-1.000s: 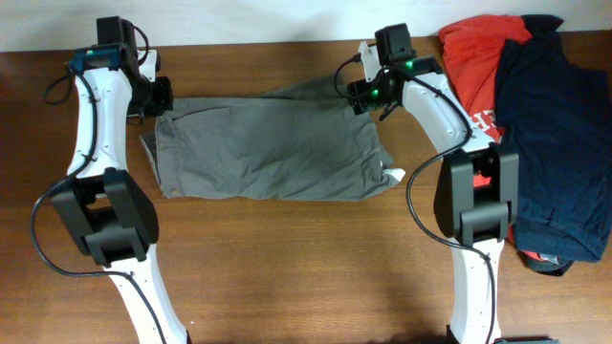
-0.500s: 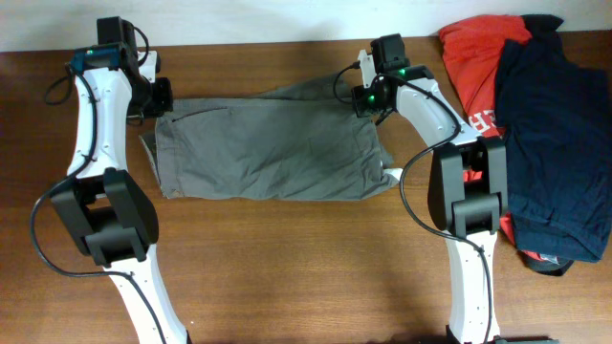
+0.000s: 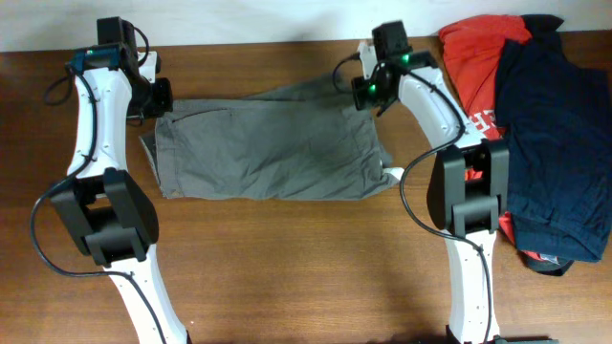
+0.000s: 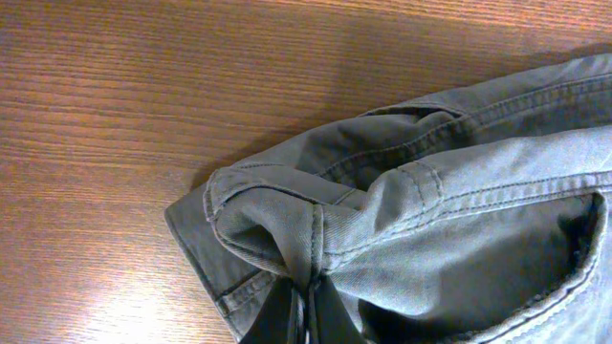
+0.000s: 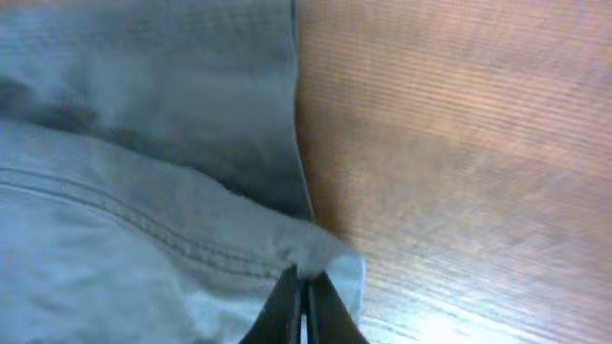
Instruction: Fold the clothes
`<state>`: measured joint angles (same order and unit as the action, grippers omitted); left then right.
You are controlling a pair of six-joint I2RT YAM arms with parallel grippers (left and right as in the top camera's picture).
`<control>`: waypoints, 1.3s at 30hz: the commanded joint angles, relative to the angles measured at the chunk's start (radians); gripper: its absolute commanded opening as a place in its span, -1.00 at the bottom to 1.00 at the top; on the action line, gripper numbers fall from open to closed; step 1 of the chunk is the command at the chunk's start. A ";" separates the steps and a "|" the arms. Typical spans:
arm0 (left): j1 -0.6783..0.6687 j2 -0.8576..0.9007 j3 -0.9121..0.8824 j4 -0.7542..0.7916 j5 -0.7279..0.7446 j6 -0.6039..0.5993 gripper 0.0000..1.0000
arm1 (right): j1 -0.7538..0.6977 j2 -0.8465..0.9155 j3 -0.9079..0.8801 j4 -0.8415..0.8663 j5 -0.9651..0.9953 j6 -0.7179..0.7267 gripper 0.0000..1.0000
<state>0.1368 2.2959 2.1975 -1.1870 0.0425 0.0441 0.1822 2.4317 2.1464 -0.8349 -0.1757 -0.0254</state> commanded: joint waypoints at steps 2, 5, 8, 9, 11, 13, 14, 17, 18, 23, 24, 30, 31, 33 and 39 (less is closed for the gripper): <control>0.004 -0.090 0.010 -0.004 -0.017 -0.011 -0.99 | 0.003 -0.002 0.216 -0.122 -0.016 0.002 -0.92; 0.004 -0.144 0.010 -0.003 -0.061 -0.035 -0.99 | 0.014 -0.002 0.321 -0.180 -0.027 -0.020 -0.92; 0.004 -0.163 0.010 0.006 -0.119 -0.060 -0.99 | 0.026 -0.002 0.339 -0.148 -0.023 -0.031 -0.92; 0.004 -0.163 0.010 0.011 -0.119 -0.060 -0.99 | 0.028 -0.002 0.339 -0.129 -0.017 -0.031 -0.92; 0.004 -0.160 0.010 0.022 -0.119 -0.060 -0.99 | 0.034 0.005 0.327 -0.084 -0.002 -0.031 -0.92; 0.004 -0.151 0.010 0.045 -0.125 -0.060 -0.99 | 0.036 0.015 0.317 -0.031 0.003 -0.031 -0.92; 0.004 -0.146 0.010 0.055 -0.135 -0.068 -0.99 | 0.036 0.024 0.312 -0.006 0.003 -0.031 -0.92; 0.004 -0.122 0.010 0.089 -0.187 -0.101 -0.99 | 0.035 0.062 0.311 0.055 0.003 -0.031 -0.92; 0.004 -0.115 0.010 0.095 -0.195 -0.101 -0.99 | 0.035 0.076 0.311 0.070 0.003 -0.031 -0.92; 0.004 -0.034 0.010 0.135 -0.254 -0.101 -0.99 | 0.040 0.158 0.311 0.149 -0.014 -0.032 -0.92; 0.004 -0.016 0.010 0.147 -0.270 -0.101 -0.76 | 0.041 0.175 0.311 0.172 -0.016 -0.031 -0.92; 0.011 0.045 0.010 0.176 -0.312 -0.144 0.98 | 0.047 0.196 0.316 0.201 -0.016 -0.029 0.98; 0.014 0.045 0.010 0.176 -0.312 -0.147 0.98 | 0.046 0.189 0.322 0.188 -0.015 -0.030 0.98; 0.017 0.034 0.010 0.176 -0.312 -0.149 0.98 | 0.045 0.169 0.341 0.146 -0.015 -0.030 0.98; 0.014 -0.029 0.010 0.095 -0.289 -0.149 0.98 | 0.051 0.098 0.414 -0.095 -0.016 -0.030 0.97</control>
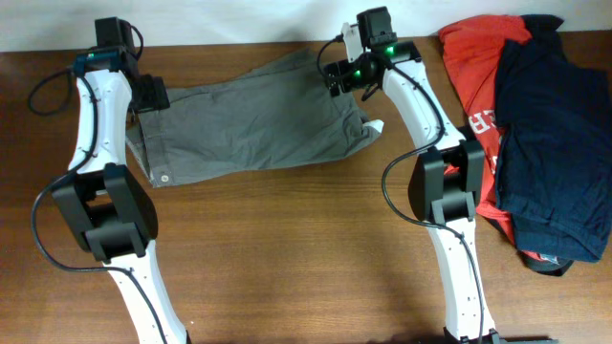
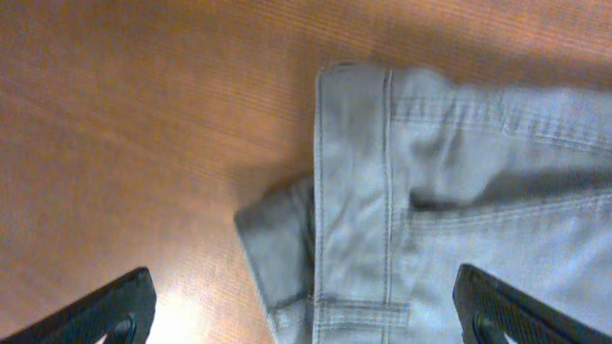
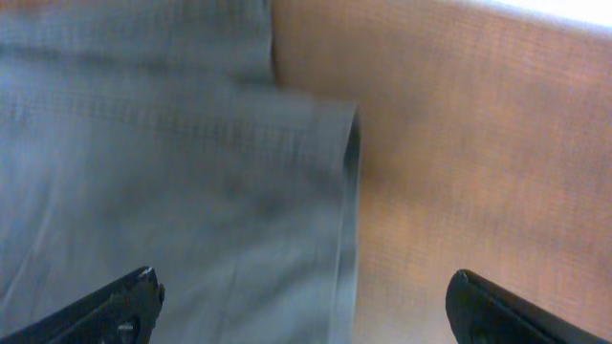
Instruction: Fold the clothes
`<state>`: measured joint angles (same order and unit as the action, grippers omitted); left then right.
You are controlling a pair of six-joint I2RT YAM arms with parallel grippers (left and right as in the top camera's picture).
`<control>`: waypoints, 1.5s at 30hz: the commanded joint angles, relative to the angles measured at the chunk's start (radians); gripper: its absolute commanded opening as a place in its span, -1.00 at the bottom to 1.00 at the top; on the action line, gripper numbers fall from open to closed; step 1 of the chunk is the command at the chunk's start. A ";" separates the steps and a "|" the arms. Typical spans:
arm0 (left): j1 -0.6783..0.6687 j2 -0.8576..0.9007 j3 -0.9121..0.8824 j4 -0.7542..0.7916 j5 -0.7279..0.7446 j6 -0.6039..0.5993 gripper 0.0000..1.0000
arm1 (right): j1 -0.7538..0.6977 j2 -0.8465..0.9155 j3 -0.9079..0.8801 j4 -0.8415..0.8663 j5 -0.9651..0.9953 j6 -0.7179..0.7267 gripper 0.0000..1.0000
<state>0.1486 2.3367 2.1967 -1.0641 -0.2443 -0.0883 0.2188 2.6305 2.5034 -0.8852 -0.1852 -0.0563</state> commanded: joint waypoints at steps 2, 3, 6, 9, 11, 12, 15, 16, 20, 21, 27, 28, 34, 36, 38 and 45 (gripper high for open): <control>0.000 -0.100 0.011 -0.092 0.041 -0.016 0.98 | 0.019 -0.115 0.087 -0.193 -0.006 0.001 0.97; -0.001 -0.113 0.011 -0.120 0.058 -0.016 0.98 | 0.019 -0.117 0.092 -0.240 -0.006 0.001 0.97; -0.003 -0.146 0.011 -0.196 0.110 -0.016 0.98 | 0.014 -0.116 0.092 -0.371 -0.006 0.010 0.97; -0.003 -0.169 0.011 -0.245 0.159 -0.016 0.98 | 0.014 -0.110 0.080 -0.441 -0.006 0.009 0.98; -0.004 -0.174 0.011 -0.260 0.183 -0.016 0.99 | 0.014 -0.105 0.080 -0.468 -0.006 0.013 0.99; -0.005 -0.174 0.011 -0.264 0.194 -0.016 0.98 | 0.014 -0.105 0.080 -0.484 -0.006 0.013 0.88; -0.005 -0.174 0.011 -0.277 0.242 -0.016 0.99 | 0.014 -0.105 0.061 -0.504 -0.006 0.039 0.66; -0.006 -0.174 0.011 -0.282 0.256 -0.016 0.98 | 0.014 -0.105 0.048 -0.502 -0.006 0.048 0.65; -0.018 -0.173 0.011 -0.292 0.256 0.027 0.98 | 0.010 -0.104 -0.028 -0.474 -0.006 0.083 0.57; -0.022 -0.173 0.011 -0.295 0.256 0.034 0.99 | 0.008 -0.104 -0.056 -0.462 -0.006 0.100 0.56; -0.028 -0.173 0.011 -0.299 0.256 0.036 0.98 | -0.023 -0.104 -0.169 -0.389 -0.036 0.171 0.33; -0.029 -0.173 0.011 -0.299 0.256 0.036 0.98 | -0.031 -0.104 -0.185 -0.374 -0.046 0.171 0.14; -0.054 -0.169 0.011 -0.295 0.256 0.036 0.98 | -0.072 -0.104 -0.191 -0.377 -0.052 0.171 -0.92; -0.072 -0.164 0.011 -0.288 0.256 0.036 0.99 | -0.092 -0.105 -0.191 -0.389 -0.068 0.170 -0.92; -0.106 -0.153 0.011 -0.275 0.256 0.036 0.98 | -0.131 -0.105 -0.191 -0.420 -0.088 0.168 -0.92; -0.185 -0.143 0.011 -0.253 0.256 0.036 0.99 | -0.216 -0.105 -0.191 -0.514 -0.099 0.112 -0.92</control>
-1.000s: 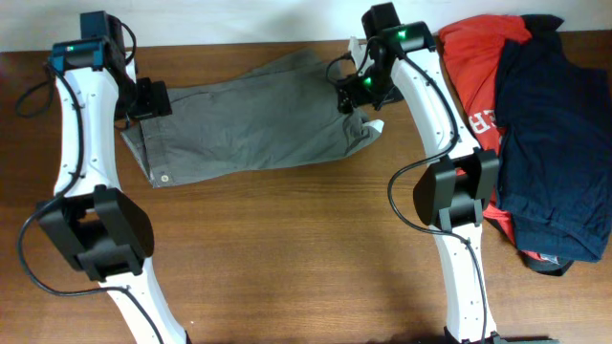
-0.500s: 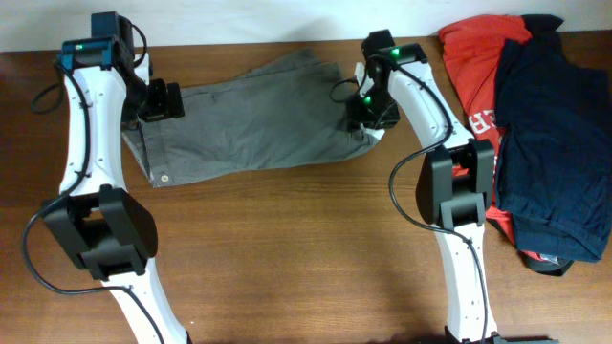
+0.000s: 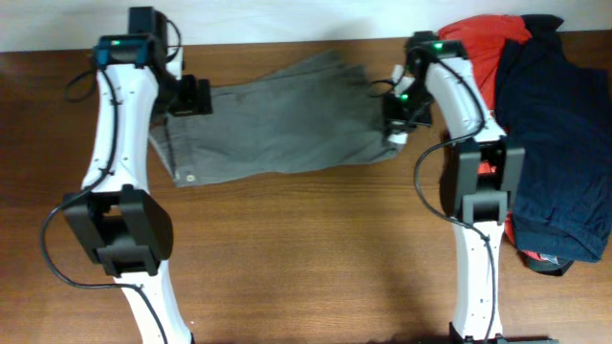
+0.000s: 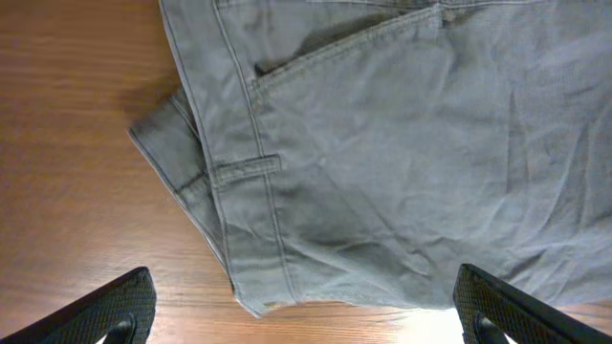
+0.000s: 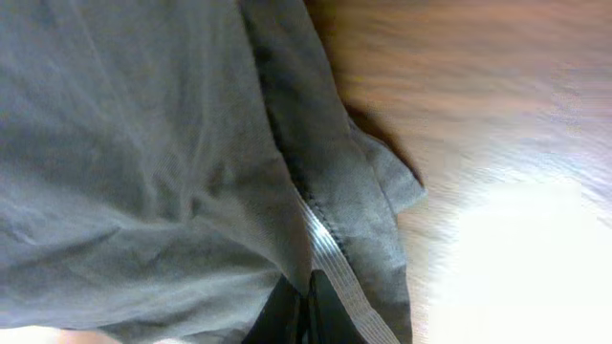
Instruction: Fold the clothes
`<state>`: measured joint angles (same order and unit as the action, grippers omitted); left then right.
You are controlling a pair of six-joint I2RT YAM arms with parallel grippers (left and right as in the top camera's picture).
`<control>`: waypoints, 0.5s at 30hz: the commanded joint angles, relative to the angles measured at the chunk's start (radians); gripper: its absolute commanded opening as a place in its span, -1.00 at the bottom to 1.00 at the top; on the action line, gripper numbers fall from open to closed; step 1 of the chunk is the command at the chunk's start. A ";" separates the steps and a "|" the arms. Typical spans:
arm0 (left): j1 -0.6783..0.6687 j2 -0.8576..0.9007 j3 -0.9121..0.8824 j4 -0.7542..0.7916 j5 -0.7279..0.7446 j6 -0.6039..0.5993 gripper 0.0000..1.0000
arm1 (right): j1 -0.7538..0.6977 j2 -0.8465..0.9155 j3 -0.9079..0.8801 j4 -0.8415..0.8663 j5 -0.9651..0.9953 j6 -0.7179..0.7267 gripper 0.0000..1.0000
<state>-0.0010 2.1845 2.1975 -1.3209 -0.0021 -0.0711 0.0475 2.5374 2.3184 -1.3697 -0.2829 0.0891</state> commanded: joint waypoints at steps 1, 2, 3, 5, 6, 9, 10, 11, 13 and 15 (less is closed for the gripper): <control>-0.047 0.009 0.010 0.002 0.014 0.019 0.98 | -0.055 -0.012 -0.006 -0.037 -0.002 -0.034 -0.92; -0.057 0.009 0.010 -0.001 0.014 0.019 0.98 | -0.066 -0.013 -0.006 -0.048 -0.002 -0.034 -0.92; -0.066 0.009 0.009 -0.003 0.014 0.019 0.98 | -0.076 -0.014 -0.006 -0.057 -0.002 -0.034 -0.92; -0.082 0.009 0.005 -0.007 0.014 0.018 0.98 | -0.098 -0.016 -0.005 -0.081 -0.004 -0.034 -0.92; -0.089 0.009 0.000 -0.006 0.014 0.014 0.98 | -0.110 -0.018 -0.005 -0.097 -0.017 -0.040 -0.92; -0.108 0.009 -0.027 0.004 0.015 -0.006 0.98 | -0.142 -0.022 -0.005 -0.140 -0.107 -0.101 -0.92; -0.113 0.009 -0.040 0.010 0.016 -0.008 0.98 | -0.148 -0.024 -0.005 -0.154 -0.129 -0.114 -0.92; -0.119 0.009 -0.057 0.016 0.016 -0.008 0.98 | -0.154 -0.027 -0.005 -0.165 -0.136 -0.120 -0.92; -0.130 0.009 -0.099 0.032 0.016 -0.008 0.98 | -0.155 -0.036 -0.005 -0.186 -0.134 -0.124 -0.92; -0.139 0.009 -0.147 0.049 0.015 -0.008 0.98 | -0.148 -0.050 -0.005 -0.200 -0.133 -0.133 -0.92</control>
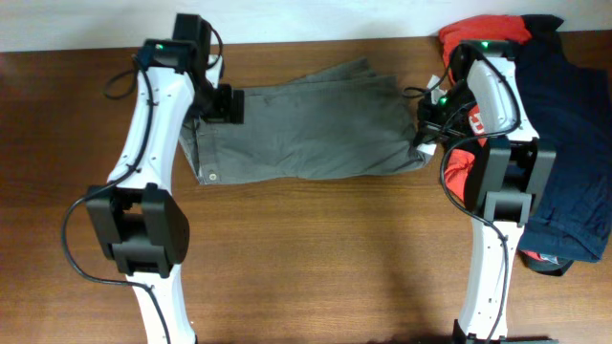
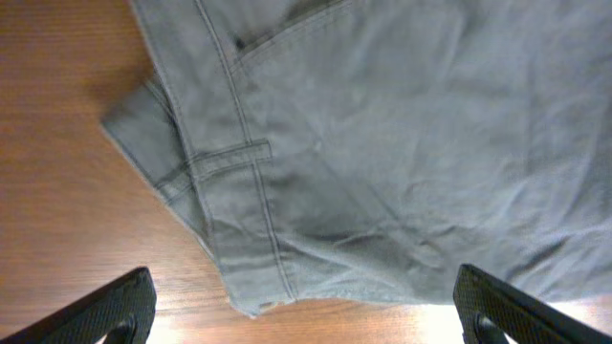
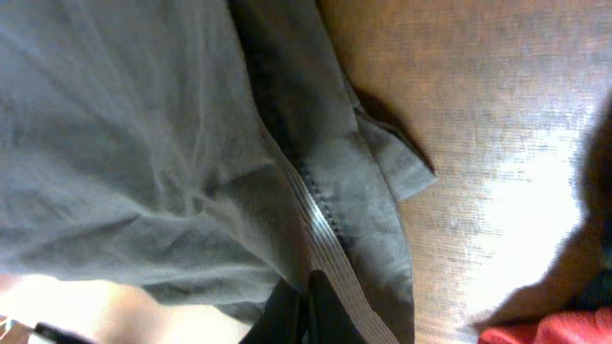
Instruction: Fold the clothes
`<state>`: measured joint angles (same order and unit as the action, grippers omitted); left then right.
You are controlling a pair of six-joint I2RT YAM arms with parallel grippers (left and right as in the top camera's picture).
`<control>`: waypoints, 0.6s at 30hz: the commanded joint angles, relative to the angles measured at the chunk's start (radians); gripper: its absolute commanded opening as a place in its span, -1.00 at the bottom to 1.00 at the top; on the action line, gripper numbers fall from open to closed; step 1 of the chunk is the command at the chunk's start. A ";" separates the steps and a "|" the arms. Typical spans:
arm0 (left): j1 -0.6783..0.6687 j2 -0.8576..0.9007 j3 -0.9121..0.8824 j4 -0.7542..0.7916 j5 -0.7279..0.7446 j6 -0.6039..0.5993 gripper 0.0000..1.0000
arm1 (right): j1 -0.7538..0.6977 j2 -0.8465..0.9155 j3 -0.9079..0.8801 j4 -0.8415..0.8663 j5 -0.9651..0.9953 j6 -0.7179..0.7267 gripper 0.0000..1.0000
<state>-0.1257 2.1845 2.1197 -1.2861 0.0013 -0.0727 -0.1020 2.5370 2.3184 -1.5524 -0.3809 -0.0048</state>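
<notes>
Grey shorts (image 1: pixel 306 129) lie spread flat near the table's far edge, waistband to the left. My left gripper (image 1: pixel 228 105) hovers open over the waistband end; in its wrist view the gripper (image 2: pixel 306 320) has its fingers (image 2: pixel 115 308) wide apart above the belt loop (image 2: pixel 229 158) and touches no cloth. My right gripper (image 1: pixel 426 124) is shut on the shorts' right hem. The right wrist view shows that gripper (image 3: pixel 306 306) pinching the grey hem (image 3: pixel 330 244) with its pale stitched band.
A red shirt (image 1: pixel 475 40) and a navy garment (image 1: pixel 564 143) lie piled at the right end of the wooden table (image 1: pixel 316 258), right beside my right arm. A white wall runs along the far edge.
The shorts have shifted to the right on the table with my right gripper still shut on the hem. My open left gripper has also moved right and stays over the waistband.
Both grippers were shut on the shorts' far corners in mid-table. Then both were open and the shorts lay nearer the far edge. Later my right gripper was shut on the right hem, left open. Now the shorts lie further right.
</notes>
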 commanded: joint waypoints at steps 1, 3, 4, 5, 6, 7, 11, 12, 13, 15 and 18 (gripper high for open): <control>-0.017 0.009 -0.095 0.024 0.012 -0.007 0.98 | 0.011 -0.056 -0.005 -0.023 -0.034 -0.041 -0.92; -0.018 0.009 -0.157 0.053 0.011 -0.026 0.98 | 0.029 -0.072 -0.005 -0.025 -0.030 -0.041 -0.92; -0.015 0.009 -0.205 0.077 0.011 -0.046 0.98 | 0.050 -0.085 -0.005 -0.020 -0.025 -0.041 -0.92; -0.011 0.009 -0.234 0.097 0.011 -0.058 0.98 | 0.060 -0.089 -0.005 -0.013 -0.021 -0.040 -0.92; -0.007 0.009 -0.256 0.115 0.010 -0.071 0.98 | 0.069 -0.091 -0.005 -0.005 -0.014 -0.040 -0.92; -0.001 0.009 -0.279 0.138 0.010 -0.084 0.98 | 0.076 -0.091 -0.005 0.002 -0.008 -0.040 -0.92; 0.026 0.009 -0.359 0.233 0.011 -0.119 0.79 | 0.083 -0.091 -0.005 0.022 -0.005 -0.040 -0.63; 0.031 0.009 -0.371 0.248 0.011 -0.121 0.58 | 0.082 -0.091 -0.002 0.025 -0.005 -0.040 -0.56; 0.036 0.009 -0.384 0.267 0.011 -0.121 0.43 | 0.080 -0.091 0.004 0.026 -0.005 -0.040 -0.48; 0.040 0.009 -0.406 0.294 0.010 -0.121 0.05 | 0.076 -0.091 0.015 0.029 -0.004 -0.041 -0.35; 0.042 0.009 -0.436 0.326 0.010 -0.121 -0.18 | 0.068 -0.091 0.045 0.035 -0.004 -0.044 -0.25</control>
<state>-0.0860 2.1864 1.7180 -0.9813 0.0036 -0.1795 -0.0185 2.4897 2.3230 -1.5234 -0.3866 -0.0391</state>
